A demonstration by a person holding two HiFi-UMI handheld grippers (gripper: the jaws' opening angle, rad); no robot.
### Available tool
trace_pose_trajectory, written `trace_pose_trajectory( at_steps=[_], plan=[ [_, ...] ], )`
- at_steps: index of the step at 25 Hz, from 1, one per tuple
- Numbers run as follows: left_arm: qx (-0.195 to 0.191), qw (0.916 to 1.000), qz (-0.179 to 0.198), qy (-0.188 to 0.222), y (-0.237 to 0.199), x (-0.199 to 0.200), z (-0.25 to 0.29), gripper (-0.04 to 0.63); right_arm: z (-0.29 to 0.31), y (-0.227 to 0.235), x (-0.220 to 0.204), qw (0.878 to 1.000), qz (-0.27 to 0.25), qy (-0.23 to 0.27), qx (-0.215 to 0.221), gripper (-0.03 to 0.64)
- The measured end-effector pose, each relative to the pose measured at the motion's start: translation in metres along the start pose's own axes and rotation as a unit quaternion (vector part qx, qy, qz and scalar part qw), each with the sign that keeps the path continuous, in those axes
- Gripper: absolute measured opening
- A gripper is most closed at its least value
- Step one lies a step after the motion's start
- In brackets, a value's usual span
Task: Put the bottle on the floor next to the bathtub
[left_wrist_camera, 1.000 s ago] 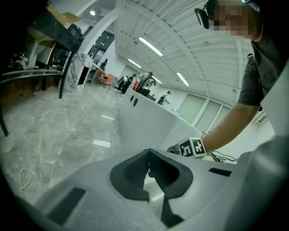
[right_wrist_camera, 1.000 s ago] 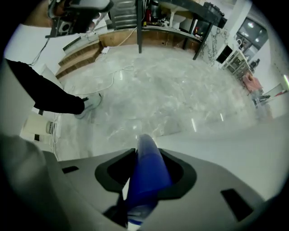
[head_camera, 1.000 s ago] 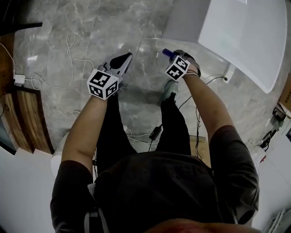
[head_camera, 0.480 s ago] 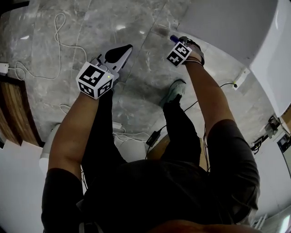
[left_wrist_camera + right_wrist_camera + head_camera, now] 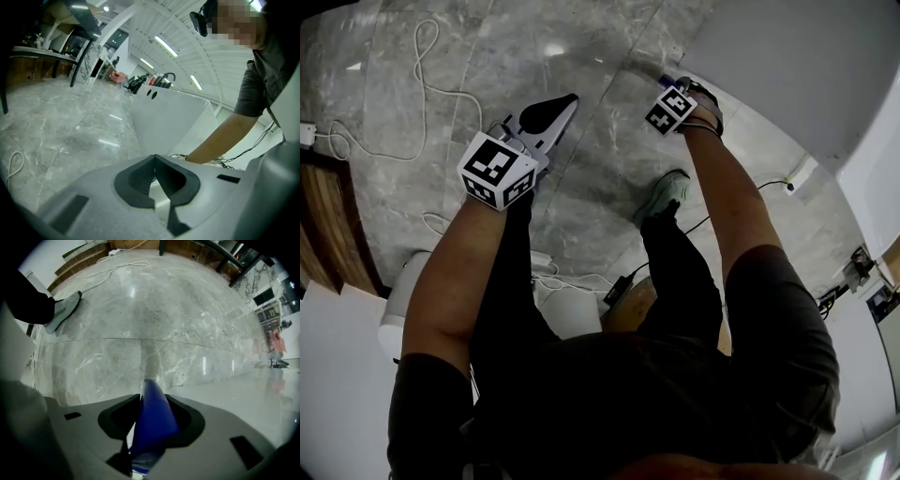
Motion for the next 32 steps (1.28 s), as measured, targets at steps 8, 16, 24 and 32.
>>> trace_pose_trajectory(
  at_steps=[8, 16, 24, 32],
  plan=[
    [-0.002, 1.0, -0.003, 0.006, 0.022, 0.015, -0.002, 0.003, -0.043, 0.014, 0.004, 0.999, 0.023, 0.04, -0.019, 0.264],
    [-0.028, 0.9995, 0.002, 0.018, 0.119, 0.081, -0.038, 0.003, -0.208, -0.006, -0.014, 0.992, 0.077, 0.096, -0.02, 0.276],
    [-0.06, 0.9968, 0.041, 0.033, 0.255, 0.204, -0.099, 0.003, -0.421, -0.005, -0.062, 0.978, 0.125, 0.167, -0.032, 0.27],
    [-0.107, 0.9866, 0.09, 0.085, 0.386, 0.354, -0.173, 0.003, -0.668, 0.032, -0.128, 0.914, 0.225, 0.328, -0.083, 0.225]
  ],
)
Point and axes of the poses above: the fingertips, and each gripper's own axes: z forward along the fingers, y to its right, x out of its top, the point moved 1 cm from there along -z, backward along the fingers, and after that the axes turned 6 degrees about -z, right-handed, at the moved point
